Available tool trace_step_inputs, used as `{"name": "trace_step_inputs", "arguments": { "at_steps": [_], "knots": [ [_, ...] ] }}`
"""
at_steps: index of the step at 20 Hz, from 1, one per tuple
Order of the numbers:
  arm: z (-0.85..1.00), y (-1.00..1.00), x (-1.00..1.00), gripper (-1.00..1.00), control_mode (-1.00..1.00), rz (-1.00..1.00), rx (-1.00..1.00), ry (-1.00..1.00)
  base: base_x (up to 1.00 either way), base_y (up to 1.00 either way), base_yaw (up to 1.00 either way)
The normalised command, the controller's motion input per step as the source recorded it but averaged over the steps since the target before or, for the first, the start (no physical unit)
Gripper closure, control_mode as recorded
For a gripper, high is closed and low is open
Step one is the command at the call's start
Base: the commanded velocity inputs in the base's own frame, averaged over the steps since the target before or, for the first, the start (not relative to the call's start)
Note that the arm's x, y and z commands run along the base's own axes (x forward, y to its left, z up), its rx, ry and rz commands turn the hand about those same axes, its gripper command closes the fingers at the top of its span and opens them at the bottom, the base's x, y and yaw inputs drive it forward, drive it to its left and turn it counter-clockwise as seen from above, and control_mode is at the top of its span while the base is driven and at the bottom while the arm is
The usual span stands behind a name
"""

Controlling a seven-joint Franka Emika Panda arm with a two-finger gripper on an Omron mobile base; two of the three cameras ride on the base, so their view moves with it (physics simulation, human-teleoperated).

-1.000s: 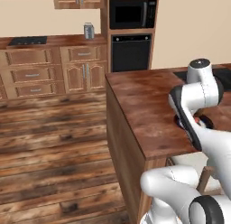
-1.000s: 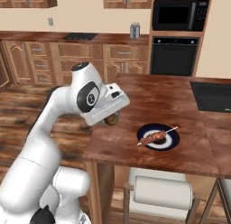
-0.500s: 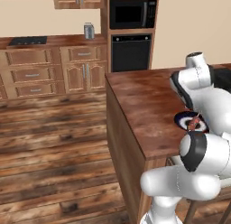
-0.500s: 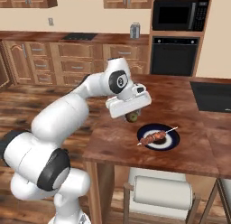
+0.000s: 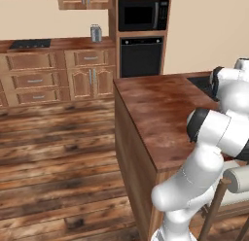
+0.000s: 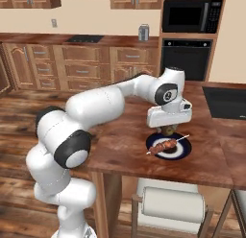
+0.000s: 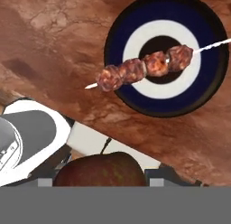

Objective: Pick up the apple and banana from the fridge and place one fruit on each plate on the dining counter.

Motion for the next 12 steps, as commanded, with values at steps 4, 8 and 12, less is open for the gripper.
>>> {"name": "trace_step_inputs", "arguments": {
  "at_steps": [4, 8, 12],
  "knots": [
    [-0.16, -0.27, 0.04, 1.0, -1.0, 0.0, 0.24, -0.08, 0.0, 0.0, 0.0],
    [-0.25, 0.0, 0.06, 1.0, -1.0, 0.0, 0.04, 0.0, 0.0, 0.0, 0.0],
    [-0.29, 0.02, 0.02, 1.0, -1.0, 0.0, 0.0, 0.0, 0.0, 0.0, 0.0]
  ]
}}
